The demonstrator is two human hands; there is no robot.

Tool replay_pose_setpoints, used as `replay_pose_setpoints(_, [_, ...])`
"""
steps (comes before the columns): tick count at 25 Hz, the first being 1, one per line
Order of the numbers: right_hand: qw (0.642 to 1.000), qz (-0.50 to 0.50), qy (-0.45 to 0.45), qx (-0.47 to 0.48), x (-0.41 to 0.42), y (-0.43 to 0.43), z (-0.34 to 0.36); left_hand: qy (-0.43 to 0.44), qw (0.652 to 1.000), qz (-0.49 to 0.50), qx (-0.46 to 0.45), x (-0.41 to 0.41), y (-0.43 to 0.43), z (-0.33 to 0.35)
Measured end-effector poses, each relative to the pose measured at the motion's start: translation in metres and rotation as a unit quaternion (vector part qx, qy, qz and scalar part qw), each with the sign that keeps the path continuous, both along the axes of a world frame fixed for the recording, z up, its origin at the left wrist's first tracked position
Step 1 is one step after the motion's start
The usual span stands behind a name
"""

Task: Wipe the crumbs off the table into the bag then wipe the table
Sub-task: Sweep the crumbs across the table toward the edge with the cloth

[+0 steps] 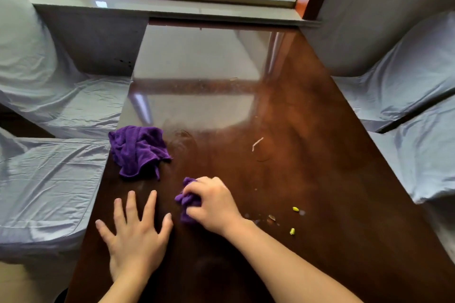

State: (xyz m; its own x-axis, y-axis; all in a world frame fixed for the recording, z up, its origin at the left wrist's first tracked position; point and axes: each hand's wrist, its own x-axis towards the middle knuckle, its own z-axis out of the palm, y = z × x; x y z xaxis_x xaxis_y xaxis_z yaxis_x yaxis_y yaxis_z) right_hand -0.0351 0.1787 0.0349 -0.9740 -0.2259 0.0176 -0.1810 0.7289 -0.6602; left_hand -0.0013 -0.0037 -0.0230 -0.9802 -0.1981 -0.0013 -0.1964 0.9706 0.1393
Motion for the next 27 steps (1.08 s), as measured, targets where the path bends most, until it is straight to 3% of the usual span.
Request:
replay_pose_setpoints(1, [0.991, -0.065, -0.039, -0.107, 0.004, 0.020, 0.008, -0.001, 1.000, 0.001, 0.001, 0.001, 0.000, -0.001])
replay_pose_setpoints(3, [0.935, -0.196, -0.063, -0.290, 0.011, 0.074, 0.023, -0.004, 1.000, -0.001, 0.002, 0.001, 0.001, -0.001])
replay_pose_setpoints(5, [0.882, -0.286, -0.046, -0.372, 0.024, 0.145, 0.034, -0.010, 1.000, -0.002, 0.000, 0.002, 0.003, 0.000])
replay_pose_setpoints(7, [0.874, -0.349, -0.017, -0.337, 0.038, 0.214, 0.040, -0.014, 1.000, -0.001, 0.001, 0.003, 0.005, 0.002])
replay_pose_setpoints(10, [0.910, -0.383, -0.031, -0.159, 0.058, 0.280, 0.020, -0.005, 1.000, -0.026, -0.006, 0.005, 0.006, 0.003])
replay_pose_setpoints(13, [0.947, -0.322, -0.009, 0.016, 0.073, 0.288, -0.009, 0.003, 0.996, -0.089, -0.009, 0.009, 0.005, 0.004])
replay_pose_setpoints(15, [0.956, -0.285, 0.033, 0.056, 0.078, 0.270, -0.017, 0.009, 0.995, -0.096, -0.009, 0.009, 0.003, 0.005])
replay_pose_setpoints(23, [0.998, -0.045, 0.040, -0.020, 0.102, 0.167, -0.014, 0.013, 0.996, -0.083, 0.001, 0.009, 0.003, 0.009])
replay_pose_setpoints(25, [0.991, -0.041, 0.012, -0.126, 0.093, 0.158, -0.009, 0.014, 0.997, -0.079, 0.008, 0.011, 0.004, 0.010])
replay_pose_setpoints(27, [0.971, -0.108, 0.020, -0.215, 0.075, 0.171, -0.001, 0.018, 0.997, -0.077, 0.012, 0.012, 0.005, 0.010])
